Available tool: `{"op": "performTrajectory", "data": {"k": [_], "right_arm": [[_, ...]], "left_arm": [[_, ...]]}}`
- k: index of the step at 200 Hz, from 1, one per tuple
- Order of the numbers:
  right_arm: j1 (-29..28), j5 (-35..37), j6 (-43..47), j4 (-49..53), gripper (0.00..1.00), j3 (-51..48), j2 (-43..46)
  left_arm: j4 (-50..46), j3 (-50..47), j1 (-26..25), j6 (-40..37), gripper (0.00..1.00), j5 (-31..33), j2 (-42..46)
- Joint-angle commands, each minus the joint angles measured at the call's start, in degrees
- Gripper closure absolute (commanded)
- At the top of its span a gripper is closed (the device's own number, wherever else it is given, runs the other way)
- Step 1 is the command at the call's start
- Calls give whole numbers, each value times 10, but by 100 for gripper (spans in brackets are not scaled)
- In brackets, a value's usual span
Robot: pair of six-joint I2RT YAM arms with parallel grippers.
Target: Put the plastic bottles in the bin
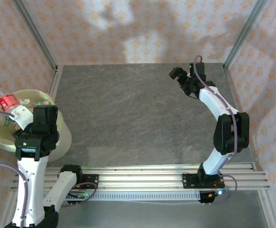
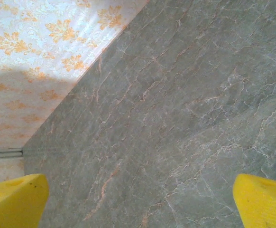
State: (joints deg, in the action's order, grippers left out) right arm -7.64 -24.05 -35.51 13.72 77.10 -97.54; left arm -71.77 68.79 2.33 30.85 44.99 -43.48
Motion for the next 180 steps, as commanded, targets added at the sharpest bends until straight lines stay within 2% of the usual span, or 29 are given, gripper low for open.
{"op": "performTrajectory", "data": {"k": [1, 26, 77, 112, 143, 180], "right_arm": [[3, -6, 0, 1, 0, 23, -12], [3, -8, 0, 3, 0, 26, -15], [3, -7, -2, 5, 0, 24, -17], [3, -9, -2, 4, 0, 24, -19], [3, -8, -1, 6, 0, 21, -16], [3, -8, 0, 7, 0, 19, -16]], "left_arm": [[-19, -13, 9, 39, 43, -14, -4], [-23, 8, 9, 50, 20, -33, -14], [5, 61, 9, 42, 7, -130, -13], [35, 70, 9, 29, 6, -161, -26], [69, 58, 9, 41, 10, -249, -39], [95, 43, 10, 45, 11, -292, -36]]}}
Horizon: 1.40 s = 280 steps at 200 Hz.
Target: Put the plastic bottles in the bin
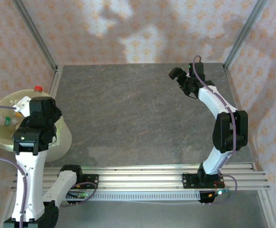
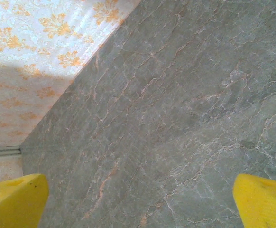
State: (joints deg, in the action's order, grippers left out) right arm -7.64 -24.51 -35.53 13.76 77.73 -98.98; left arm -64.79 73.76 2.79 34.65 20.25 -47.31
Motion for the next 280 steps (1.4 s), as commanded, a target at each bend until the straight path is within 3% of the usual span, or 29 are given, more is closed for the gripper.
{"op": "performTrajectory", "data": {"k": [1, 52, 103, 148, 171, 192, 225, 255, 280], "right_arm": [[3, -4, 0, 7, 0, 13, -2], [3, -5, 0, 9, 0, 15, -5], [3, 1, 0, -2, 0, 0, 12], [3, 48, 34, 2, 1, -21, 56], [3, 77, 51, 2, 1, -39, 79], [3, 100, 61, 6, 1, -53, 98], [3, 174, 72, -11, 1, -91, 141], [3, 274, 100, -63, 1, -161, 197], [3, 383, 144, -101, 1, -228, 232]], "left_arm": [[24, -7, 5, 6, 11, -45, 2], [11, 68, 5, -22, 6, -21, 23], [159, 78, 5, -75, 0, -226, 18], [293, 49, 4, -66, 0, -393, -22], [341, 47, -5, -48, 0, -432, -60], [364, 45, -54, -54, 0, -413, -103], [384, 52, -169, -111, 0, -308, -179], [457, 22, -203, -128, 0, -246, -237], [442, 17, -217, -177, 0, -136, -278]]}}
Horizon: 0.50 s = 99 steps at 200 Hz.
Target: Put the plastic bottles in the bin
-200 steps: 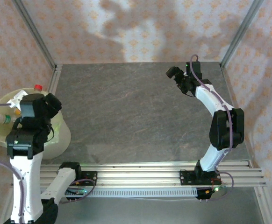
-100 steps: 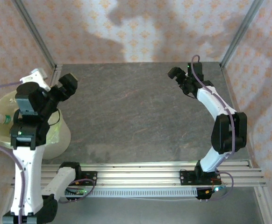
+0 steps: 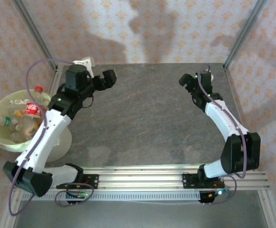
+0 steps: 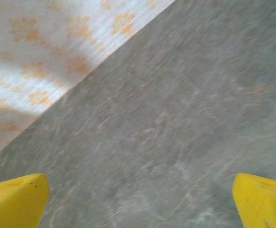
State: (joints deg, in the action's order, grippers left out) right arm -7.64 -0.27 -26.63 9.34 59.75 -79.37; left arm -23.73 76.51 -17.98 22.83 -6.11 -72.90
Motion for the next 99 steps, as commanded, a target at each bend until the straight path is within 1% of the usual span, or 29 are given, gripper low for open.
{"op": "performTrajectory", "data": {"k": [1, 26, 44, 63, 77, 99], "right_arm": [[3, 145, 57, -58, 1, -51, 38], [4, 236, 122, -122, 1, -129, 57], [14, 277, 152, -148, 1, -166, 39], [33, 285, 150, -151, 1, -178, 1], [42, 282, 152, -177, 1, -187, -26], [49, 260, 185, -226, 1, -200, -59]], "left_arm": [[31, -12, -9, -60, 0, 133, -23], [58, -79, -8, -103, 0, 270, -26], [70, -132, 5, -132, 0, 317, -28], [89, -193, 36, -140, 0, 319, -30], [122, -242, 64, -137, 0, 293, -26], [197, -317, 99, -132, 0, 248, -17]]}}
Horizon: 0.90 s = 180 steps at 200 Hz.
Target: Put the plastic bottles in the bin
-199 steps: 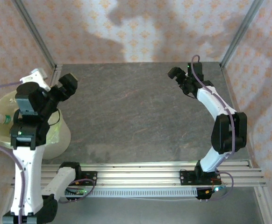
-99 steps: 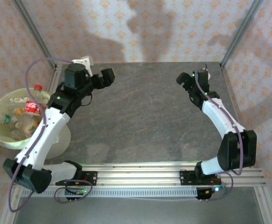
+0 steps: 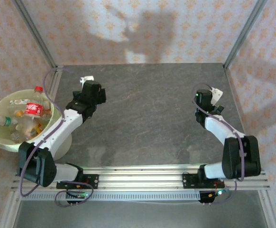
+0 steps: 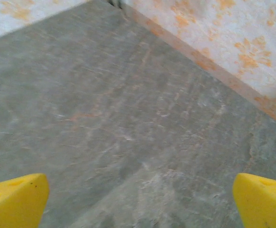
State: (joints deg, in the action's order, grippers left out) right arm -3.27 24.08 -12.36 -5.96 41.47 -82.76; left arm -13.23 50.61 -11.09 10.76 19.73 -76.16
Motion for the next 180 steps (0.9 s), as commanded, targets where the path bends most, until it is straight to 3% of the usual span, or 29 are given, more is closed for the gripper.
{"op": "performTrajectory", "data": {"k": [1, 53, 83, 108, 137, 147, 166, 180], "right_arm": [[5, 15, 44, -77, 1, -18, -26], [13, -114, 110, -267, 1, -113, -26], [13, -195, 147, -480, 1, -215, -51], [13, -182, 141, -400, 1, -177, -50], [13, -180, 140, -394, 1, -179, -45], [13, -180, 141, -401, 1, -182, -45], [13, -181, 140, -400, 1, -182, -44], [13, -181, 140, -399, 1, -182, -45]], "left_arm": [[95, -60, 31, -12, 0, -12, 15], [258, -142, 43, -63, 0, -54, -17], [297, -140, 44, -90, 0, -50, -49], [372, -176, 50, -112, 0, -59, -56], [490, -224, 77, -103, 0, -86, -83], [490, -233, 82, -92, 0, -85, -76], [644, -300, 87, -86, 0, -76, -104], [573, -277, 88, -81, 0, -78, -93]]}}
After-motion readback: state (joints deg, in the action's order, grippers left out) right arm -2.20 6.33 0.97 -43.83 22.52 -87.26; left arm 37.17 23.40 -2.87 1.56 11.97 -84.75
